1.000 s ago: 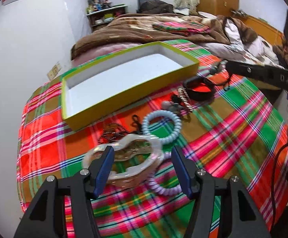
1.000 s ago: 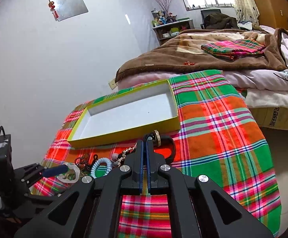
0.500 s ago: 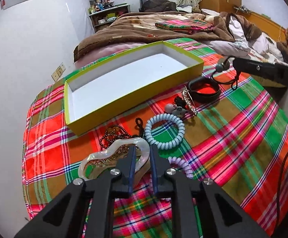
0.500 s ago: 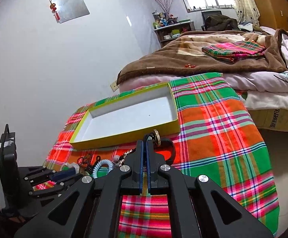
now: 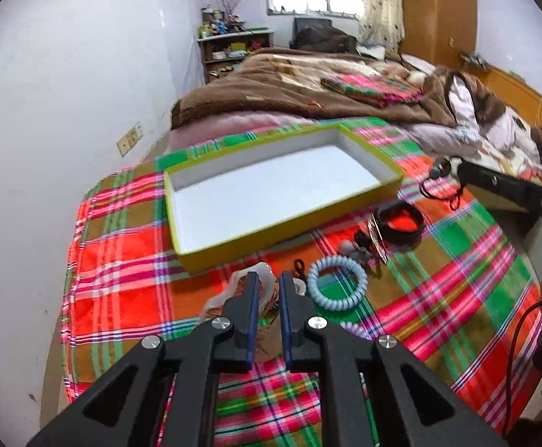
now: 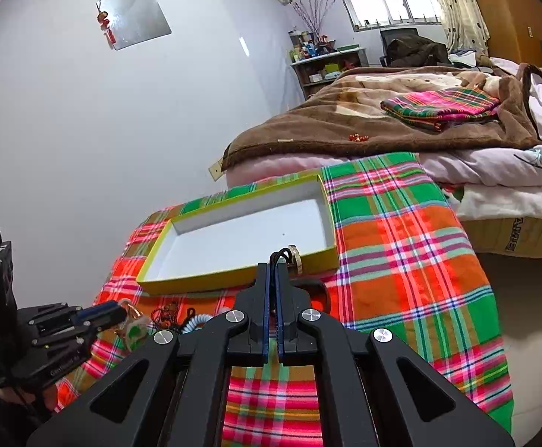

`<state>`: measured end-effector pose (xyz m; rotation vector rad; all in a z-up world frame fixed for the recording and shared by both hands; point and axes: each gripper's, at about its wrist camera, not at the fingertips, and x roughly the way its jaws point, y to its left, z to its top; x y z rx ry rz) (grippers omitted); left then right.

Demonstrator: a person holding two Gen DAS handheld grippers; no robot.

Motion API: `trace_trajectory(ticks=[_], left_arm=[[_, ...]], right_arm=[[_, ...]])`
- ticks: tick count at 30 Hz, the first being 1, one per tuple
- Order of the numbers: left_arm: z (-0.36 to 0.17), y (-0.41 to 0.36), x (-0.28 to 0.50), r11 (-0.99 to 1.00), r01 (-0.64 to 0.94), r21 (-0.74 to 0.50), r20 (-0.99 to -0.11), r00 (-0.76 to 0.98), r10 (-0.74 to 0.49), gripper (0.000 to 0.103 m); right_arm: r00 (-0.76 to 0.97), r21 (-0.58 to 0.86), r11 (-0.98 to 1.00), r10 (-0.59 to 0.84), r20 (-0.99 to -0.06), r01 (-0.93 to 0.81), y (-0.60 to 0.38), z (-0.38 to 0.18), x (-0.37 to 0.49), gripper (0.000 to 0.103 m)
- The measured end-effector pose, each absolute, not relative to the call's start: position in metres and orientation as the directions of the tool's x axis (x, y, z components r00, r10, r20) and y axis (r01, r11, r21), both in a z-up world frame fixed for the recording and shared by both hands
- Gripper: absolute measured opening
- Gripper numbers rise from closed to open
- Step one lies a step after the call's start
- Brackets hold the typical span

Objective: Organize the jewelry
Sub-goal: 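Grasp the black teal-bead hair tie with right gripper while left grasps cream claw clip, then carry the hair tie and claw clip with both grippers into the yellow box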

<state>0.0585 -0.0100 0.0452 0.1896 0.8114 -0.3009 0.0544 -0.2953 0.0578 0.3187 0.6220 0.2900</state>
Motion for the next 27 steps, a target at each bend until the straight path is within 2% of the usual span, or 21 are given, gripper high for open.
trace_trajectory(ticks=[11,27], left_arm=[[0.066,0.014,0.07,0.96,0.28,-0.013,-0.706,0.678,-0.207,0.007],[0.101,0.014,0.114,0.956,0.288,-0.058,-0.661,0.706,-0.253,0.007]], right_arm=[[0.794,0.355,0.917,0.352,-0.496,-0.184,-0.292,0.078,0.064,0.002],[0.786,0.305,0.927,0.353,-0.508,-0.219,-0.28,0.099,0.118,0.002]])
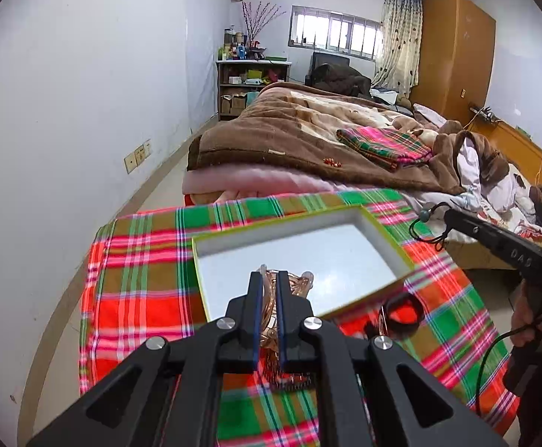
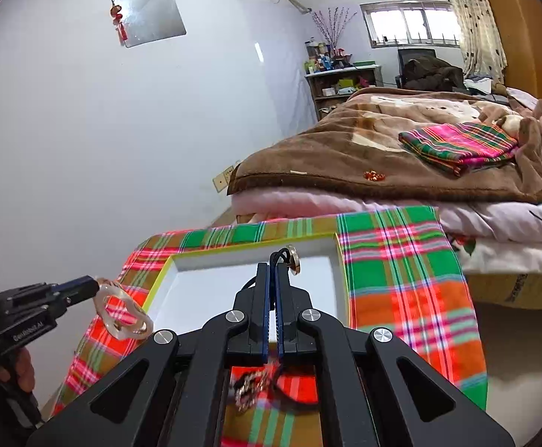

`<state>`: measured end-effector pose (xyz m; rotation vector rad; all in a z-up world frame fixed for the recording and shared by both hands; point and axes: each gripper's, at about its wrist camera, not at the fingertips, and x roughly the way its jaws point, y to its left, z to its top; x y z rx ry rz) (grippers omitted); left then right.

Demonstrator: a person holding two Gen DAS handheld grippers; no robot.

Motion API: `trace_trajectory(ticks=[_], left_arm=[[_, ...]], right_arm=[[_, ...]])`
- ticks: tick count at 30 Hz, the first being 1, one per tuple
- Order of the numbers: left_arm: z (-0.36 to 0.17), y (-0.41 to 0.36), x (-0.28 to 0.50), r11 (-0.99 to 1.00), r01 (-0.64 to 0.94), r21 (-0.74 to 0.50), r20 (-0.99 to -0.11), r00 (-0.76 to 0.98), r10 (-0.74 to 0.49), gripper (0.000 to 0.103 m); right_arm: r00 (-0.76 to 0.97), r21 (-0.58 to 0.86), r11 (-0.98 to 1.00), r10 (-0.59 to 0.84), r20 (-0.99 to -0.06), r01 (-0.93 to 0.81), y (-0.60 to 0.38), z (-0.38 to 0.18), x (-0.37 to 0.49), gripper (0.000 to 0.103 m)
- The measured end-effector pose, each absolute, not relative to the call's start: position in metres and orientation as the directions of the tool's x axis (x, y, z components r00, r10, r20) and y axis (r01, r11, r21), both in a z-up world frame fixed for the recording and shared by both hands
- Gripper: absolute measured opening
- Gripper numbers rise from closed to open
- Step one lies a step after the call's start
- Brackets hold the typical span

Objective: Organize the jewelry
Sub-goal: 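Carry the hair tie and claw clip with both grippers into the yellow box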

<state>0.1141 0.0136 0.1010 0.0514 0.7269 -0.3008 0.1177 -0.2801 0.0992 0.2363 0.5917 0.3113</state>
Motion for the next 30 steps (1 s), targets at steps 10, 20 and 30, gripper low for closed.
trace_trajectory(ticks=[10,20,30], left_arm=[[0.091,0.02,0.164,0.969,0.243,-0.049,-0.678,0.704,-0.211,0.007],[0.068,0.009,0.2,0.974,0.226,-0.008,-0.712,0.682,-0.164,0.007],[0.06,-0.012,0.209,0.971,0.24,0.001,-0.718,0.676,-0.167,0.007]], right_arm=[[0.735,0.286,0.932,0.353,-0.58,-0.222,-0.269,0.08,0.178,0.002],[0.654,0.321,0.913,0.404,-0.639,-0.25,-0.255,0.047,0.226,0.002],[0.604,0.321,0.908,0.419,-0.677,-0.27,-0.251,0.027,0.24,0.002]])
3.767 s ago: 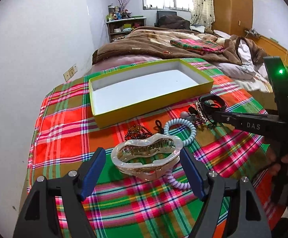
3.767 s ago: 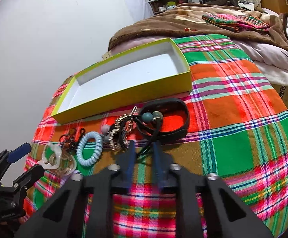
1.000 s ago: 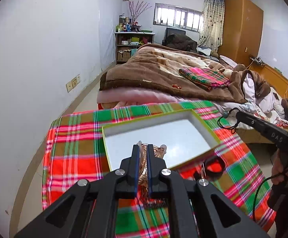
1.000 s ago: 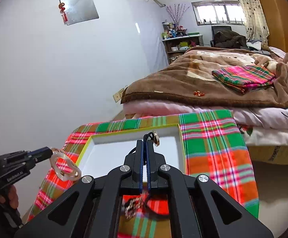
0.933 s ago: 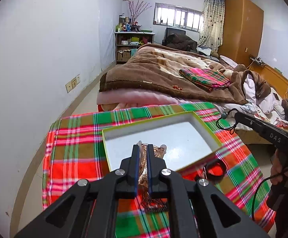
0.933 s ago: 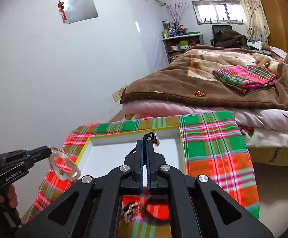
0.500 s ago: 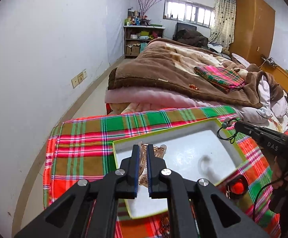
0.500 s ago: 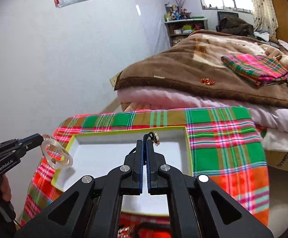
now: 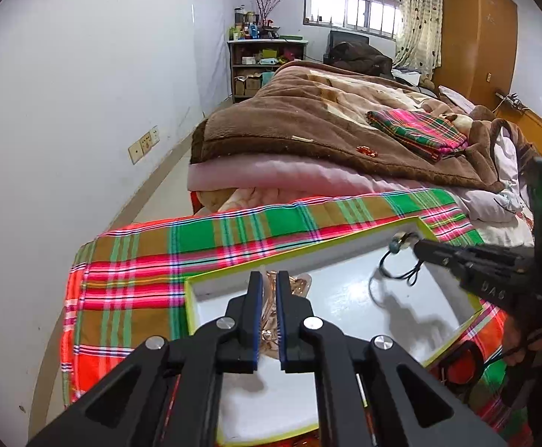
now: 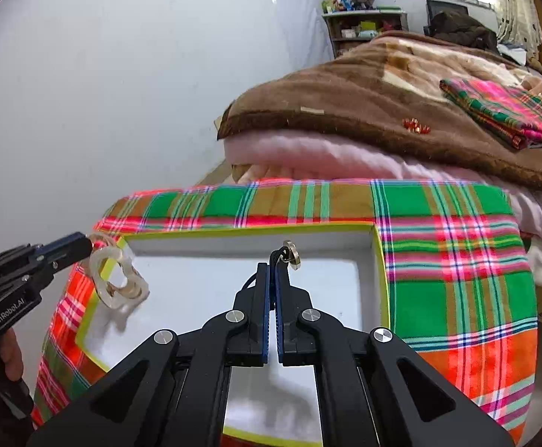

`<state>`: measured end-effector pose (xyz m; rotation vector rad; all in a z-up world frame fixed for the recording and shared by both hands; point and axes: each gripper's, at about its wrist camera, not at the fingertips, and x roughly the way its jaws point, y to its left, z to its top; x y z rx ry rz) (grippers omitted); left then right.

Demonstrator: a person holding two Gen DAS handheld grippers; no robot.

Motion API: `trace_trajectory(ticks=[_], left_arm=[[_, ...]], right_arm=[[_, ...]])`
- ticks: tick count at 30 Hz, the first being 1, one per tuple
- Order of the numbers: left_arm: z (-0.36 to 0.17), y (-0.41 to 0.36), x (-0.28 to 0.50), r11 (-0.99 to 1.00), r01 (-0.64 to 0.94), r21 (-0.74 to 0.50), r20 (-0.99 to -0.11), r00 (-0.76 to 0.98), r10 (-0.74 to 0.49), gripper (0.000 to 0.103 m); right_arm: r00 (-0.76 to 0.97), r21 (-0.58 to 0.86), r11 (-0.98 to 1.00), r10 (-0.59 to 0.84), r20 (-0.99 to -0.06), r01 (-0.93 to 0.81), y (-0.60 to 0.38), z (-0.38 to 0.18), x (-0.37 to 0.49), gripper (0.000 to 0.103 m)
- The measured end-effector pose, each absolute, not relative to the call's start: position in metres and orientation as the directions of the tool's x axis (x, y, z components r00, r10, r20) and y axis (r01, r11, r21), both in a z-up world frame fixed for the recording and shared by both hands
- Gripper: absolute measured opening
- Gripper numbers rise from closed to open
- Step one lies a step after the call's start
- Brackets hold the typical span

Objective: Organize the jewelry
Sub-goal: 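Carry the hair tie and claw clip with both grippers into the yellow box, then open both grippers to release the hair tie and claw clip in the box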

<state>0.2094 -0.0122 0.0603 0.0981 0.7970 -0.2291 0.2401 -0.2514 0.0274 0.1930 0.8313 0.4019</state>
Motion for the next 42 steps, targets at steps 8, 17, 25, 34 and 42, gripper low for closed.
trace_trajectory(ticks=[8,17,25,34,42], left_arm=[[0.053,-0.04,0.214,0.957,0.288,-0.023,-0.725,0.655,-0.215,0.008],[0.035,-0.055,0.226,0.959,0.282,-0.03,-0.75,0.628,-0.208,0.007],[0.022,-0.056,0.228,0.96,0.276,-0.037,-0.773,0.601,-0.203,0.007],[0.021,-0.056,0.226,0.96,0.275,-0.059,-0.774,0.594,-0.218,0.007],[0.025,-0.052,0.222,0.963,0.261,-0.068,-0.77,0.6,-0.217,0.008]], right_arm=[[0.575,0.29,0.923,0.385,-0.722,-0.253,-0.257,0.012,0.241,0.002],[0.575,0.227,0.945,0.324,-0.752,-0.236,-0.257,0.003,0.244,0.002],[0.583,0.182,0.954,0.29,-0.759,-0.238,-0.255,0.0,0.247,0.002],[0.592,0.131,0.967,0.238,-0.77,-0.217,-0.252,-0.001,0.253,0.003],[0.618,0.116,0.968,0.231,-0.751,-0.221,-0.251,0.004,0.247,0.018]])
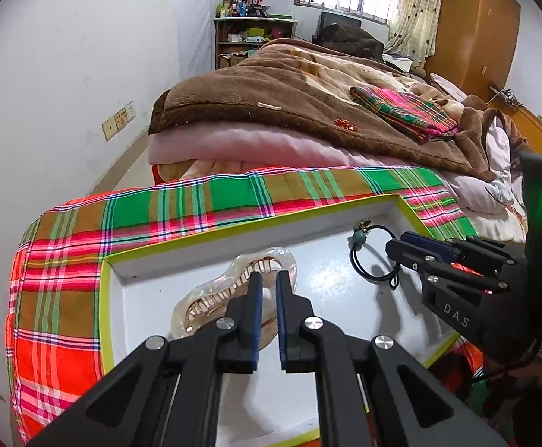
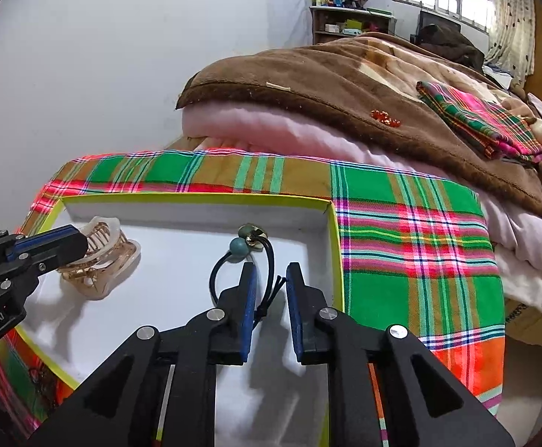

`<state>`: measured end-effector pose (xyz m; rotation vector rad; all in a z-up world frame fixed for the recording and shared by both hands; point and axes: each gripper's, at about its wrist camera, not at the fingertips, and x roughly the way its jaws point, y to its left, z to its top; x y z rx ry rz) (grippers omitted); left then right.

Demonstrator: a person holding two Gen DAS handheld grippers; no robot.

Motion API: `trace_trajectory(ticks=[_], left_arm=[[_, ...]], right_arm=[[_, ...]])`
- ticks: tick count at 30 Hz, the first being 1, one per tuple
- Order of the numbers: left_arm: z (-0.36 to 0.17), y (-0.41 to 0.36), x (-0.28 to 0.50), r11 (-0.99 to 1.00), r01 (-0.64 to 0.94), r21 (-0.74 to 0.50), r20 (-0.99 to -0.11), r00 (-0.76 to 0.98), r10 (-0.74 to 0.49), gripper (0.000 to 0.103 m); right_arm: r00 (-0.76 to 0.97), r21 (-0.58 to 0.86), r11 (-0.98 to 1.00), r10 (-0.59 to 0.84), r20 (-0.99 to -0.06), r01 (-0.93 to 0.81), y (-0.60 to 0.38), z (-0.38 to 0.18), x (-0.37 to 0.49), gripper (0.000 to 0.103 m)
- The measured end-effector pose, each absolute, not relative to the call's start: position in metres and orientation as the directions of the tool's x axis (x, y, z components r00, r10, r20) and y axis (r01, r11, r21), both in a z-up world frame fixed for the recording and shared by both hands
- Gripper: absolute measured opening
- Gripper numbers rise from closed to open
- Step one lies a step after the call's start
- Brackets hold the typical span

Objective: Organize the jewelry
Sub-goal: 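Open both grippers to release the hair tie and claw clip in the box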

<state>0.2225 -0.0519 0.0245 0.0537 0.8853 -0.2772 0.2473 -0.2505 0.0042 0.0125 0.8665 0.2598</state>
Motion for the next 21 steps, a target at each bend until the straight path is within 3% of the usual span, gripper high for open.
trace_trajectory(ticks=[7,16,18,21], left_arm=[[0.028,-0.049,0.215,0.967,0.247,-0.063,-0.766,0.609,-0.205,0.021],[0.041,-0.04,0.188,0.972,0.226,-0.063,-0.739,0.644,-0.197,0.037],[0.045,-0.038,0.178,0.972,0.223,-0.069,-0.73,0.653,-0.201,0.042],[0.05,-0.034,0.162,0.971,0.226,-0.08,-0.718,0.663,-0.214,0.045]], right_arm=[[0.634,0.108,0.969,0.227,-0.74,-0.221,-0.248,0.009,0.24,0.028],[0.678,0.137,0.966,0.253,-0.69,-0.221,-0.256,0.028,0.212,0.03],[0.691,0.143,0.964,0.259,-0.675,-0.222,-0.259,0.034,0.202,0.042],[0.703,0.15,0.96,0.277,-0.655,-0.238,-0.263,0.041,0.185,0.045]])
